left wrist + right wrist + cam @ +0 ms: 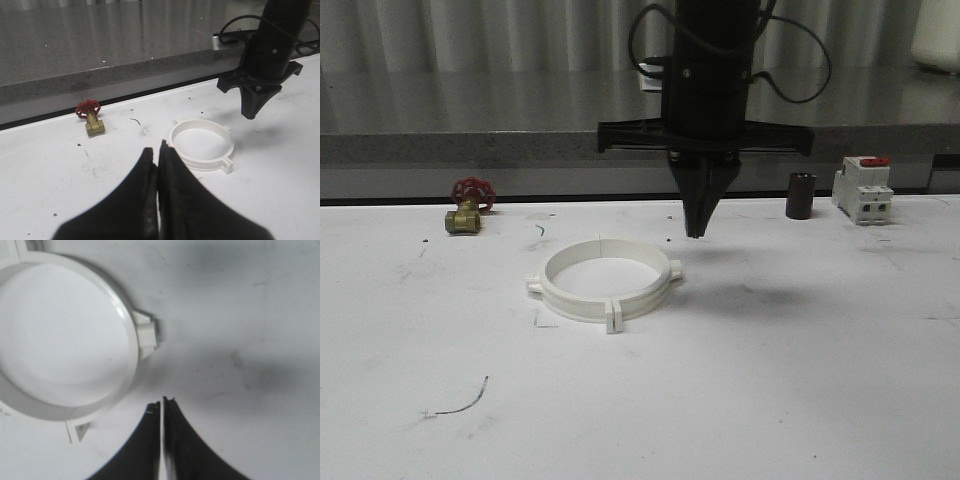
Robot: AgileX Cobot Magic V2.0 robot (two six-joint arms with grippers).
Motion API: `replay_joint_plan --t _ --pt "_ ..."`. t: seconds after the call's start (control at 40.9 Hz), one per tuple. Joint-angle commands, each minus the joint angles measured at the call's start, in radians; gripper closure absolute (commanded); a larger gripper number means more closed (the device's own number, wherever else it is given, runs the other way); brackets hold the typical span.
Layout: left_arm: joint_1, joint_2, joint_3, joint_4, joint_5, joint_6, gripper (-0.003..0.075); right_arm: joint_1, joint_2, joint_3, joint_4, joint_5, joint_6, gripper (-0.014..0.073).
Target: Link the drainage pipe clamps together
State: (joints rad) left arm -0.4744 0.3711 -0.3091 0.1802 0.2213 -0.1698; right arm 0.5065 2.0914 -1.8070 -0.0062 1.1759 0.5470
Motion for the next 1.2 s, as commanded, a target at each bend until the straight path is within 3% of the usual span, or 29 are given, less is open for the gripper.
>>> replay_joint_plan --t 0.0,0.22,0.513,0.635,0.855,1.173 --pt "-0.009 0.003 -0.028 0.003 -0.084 0.001 0.0741 -0.001 -0.131 0.040 -0.014 -0.016 -0.047 0.0657" --pt "-0.009 0.003 -0.028 0.003 -0.084 0.001 0.0741 -0.025 -0.340 0.260 -0.013 -0.130 -0.115 0.0657" --pt "-0.009 0.003 -0.028 0.003 -0.084 0.001 0.0741 -0.233 -0.658 0.562 0.012 -0.157 -0.293 0.0657" --pt "-0.009 0.003 -0.028 0.003 -0.084 0.001 0.0741 -0.291 -0.827 0.716 -0.011 -0.211 -0.306 0.0657" --pt "-0.009 0.003 -0.028 0.003 -0.084 0.001 0.0741 -0.300 -1.132 0.991 -0.049 -0.328 -0.306 0.0657" --pt "-0.009 0.003 -0.028 0.003 -0.084 0.001 0.0741 -0.298 -1.537 1.257 -0.168 -0.477 -0.308 0.0657"
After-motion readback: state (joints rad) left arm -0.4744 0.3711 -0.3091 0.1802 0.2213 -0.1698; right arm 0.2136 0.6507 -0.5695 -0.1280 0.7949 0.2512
